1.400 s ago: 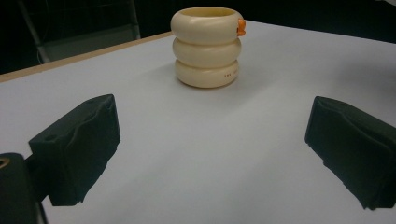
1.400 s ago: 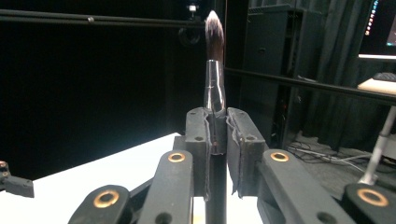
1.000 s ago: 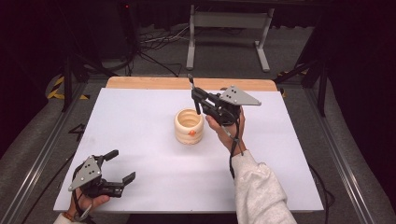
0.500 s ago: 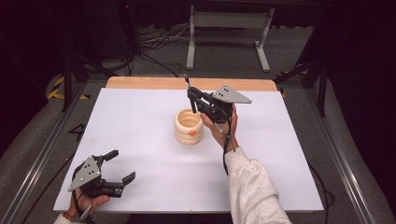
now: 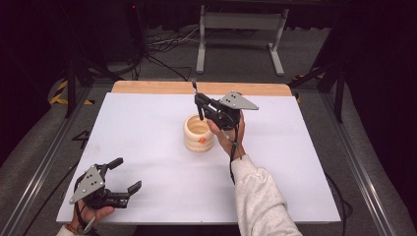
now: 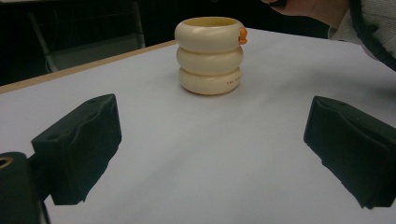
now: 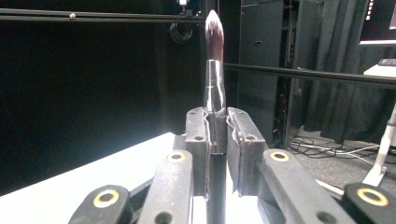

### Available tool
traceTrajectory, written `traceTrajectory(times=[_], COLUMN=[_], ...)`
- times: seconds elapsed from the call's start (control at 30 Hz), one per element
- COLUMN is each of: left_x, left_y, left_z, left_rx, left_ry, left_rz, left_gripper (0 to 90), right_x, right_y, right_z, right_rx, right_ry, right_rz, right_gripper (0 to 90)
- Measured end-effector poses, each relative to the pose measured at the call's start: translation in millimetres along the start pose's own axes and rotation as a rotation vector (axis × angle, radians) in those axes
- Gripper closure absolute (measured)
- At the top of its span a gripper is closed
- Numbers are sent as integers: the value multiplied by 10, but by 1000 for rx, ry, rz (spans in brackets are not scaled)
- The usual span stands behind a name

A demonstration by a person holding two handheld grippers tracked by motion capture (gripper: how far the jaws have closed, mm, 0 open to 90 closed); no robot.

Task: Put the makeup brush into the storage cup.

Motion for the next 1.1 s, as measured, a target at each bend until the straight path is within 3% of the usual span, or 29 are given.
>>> traceTrajectory(times=[0.67, 1.1], left_x=[-4, 1], left_y=[-7, -9], left_z=[8, 12], left_rx=[-3, -8], left_ry=[1, -1], left_rz=[7, 4], left_gripper=[49, 50], right_x=[212, 261], right_y=[30, 61], right_z=[209, 405], right_rx=[11, 37], right_ry=[-54, -92], right_rz=[16, 28], right_gripper=[801, 800])
Point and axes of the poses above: each handheld gripper's, and its own axes: x roughly forward along the jaws, z roughly out of its underside, y roughly to its right, the point moved 5 cm from there along x, roughly forward along the jaws, and after that the axes turned 14 degrees about -y, right-handed, at the moved point
